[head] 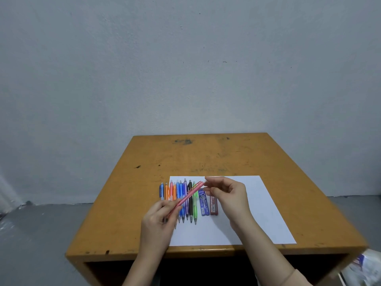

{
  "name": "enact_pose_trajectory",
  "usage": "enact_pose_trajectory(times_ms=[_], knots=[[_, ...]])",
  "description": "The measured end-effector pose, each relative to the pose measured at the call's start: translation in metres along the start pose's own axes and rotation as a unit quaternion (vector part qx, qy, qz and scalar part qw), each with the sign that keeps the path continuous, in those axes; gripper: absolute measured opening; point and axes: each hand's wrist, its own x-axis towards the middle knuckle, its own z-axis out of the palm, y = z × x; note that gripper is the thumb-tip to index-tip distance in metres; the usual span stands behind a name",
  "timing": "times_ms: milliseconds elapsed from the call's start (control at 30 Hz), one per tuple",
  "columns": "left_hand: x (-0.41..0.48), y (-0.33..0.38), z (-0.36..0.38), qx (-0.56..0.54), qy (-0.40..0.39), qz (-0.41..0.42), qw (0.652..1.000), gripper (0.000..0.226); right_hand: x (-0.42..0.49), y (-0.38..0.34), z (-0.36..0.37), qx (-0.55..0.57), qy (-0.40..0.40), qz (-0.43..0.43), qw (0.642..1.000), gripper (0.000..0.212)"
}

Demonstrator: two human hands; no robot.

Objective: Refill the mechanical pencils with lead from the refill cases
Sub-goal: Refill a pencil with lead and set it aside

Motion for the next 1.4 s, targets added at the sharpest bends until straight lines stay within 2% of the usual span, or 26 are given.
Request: enact_pose_trajectory(times_ms=[200,300,433,533,800,933,1233,1400], knots=[[0.000,0.003,-0.001,-0.005,-0.002,-0.011,1.000,0.029,0.026,0.000,-0.017,-0.010,0.053,-0.016,0.998,0.036],[0.000,0.002,0.000,-0.003,-0.003,-0.014,1.000,0.030,0.043,0.008,-0.024,-0.054,0.078,-0.010,0.995,0.032],[0.001,0.001,-0.001,0.001,-0.006,-0.009,1.000,0.031,0.058,0.021,-0.026,-0.157,0.067,0.007,0.985,0.024],[0.001,0.002,-0.001,0.004,-0.004,-0.004,1.000,0.031,0.061,0.028,-0.025,-0.225,0.058,0.015,0.972,0.027],[0.001,0.002,-0.001,0.003,-0.002,-0.020,1.000,0.032,0.062,0.041,-0.014,-0.265,0.067,0.032,0.961,0.029],[0.001,0.003,-0.001,0.005,-0.005,-0.027,1.000,0.032,0.062,0.040,-0.013,-0.253,0.066,0.034,0.964,0.019],[0.000,0.002,-0.001,0.009,-0.007,-0.029,1.000,0.032,0.058,0.022,-0.018,-0.191,0.055,0.020,0.980,0.017],[0.000,0.002,-0.001,0.008,-0.006,-0.031,0.999,0.033,0.047,0.009,-0.014,-0.055,0.045,0.012,0.997,0.017]])
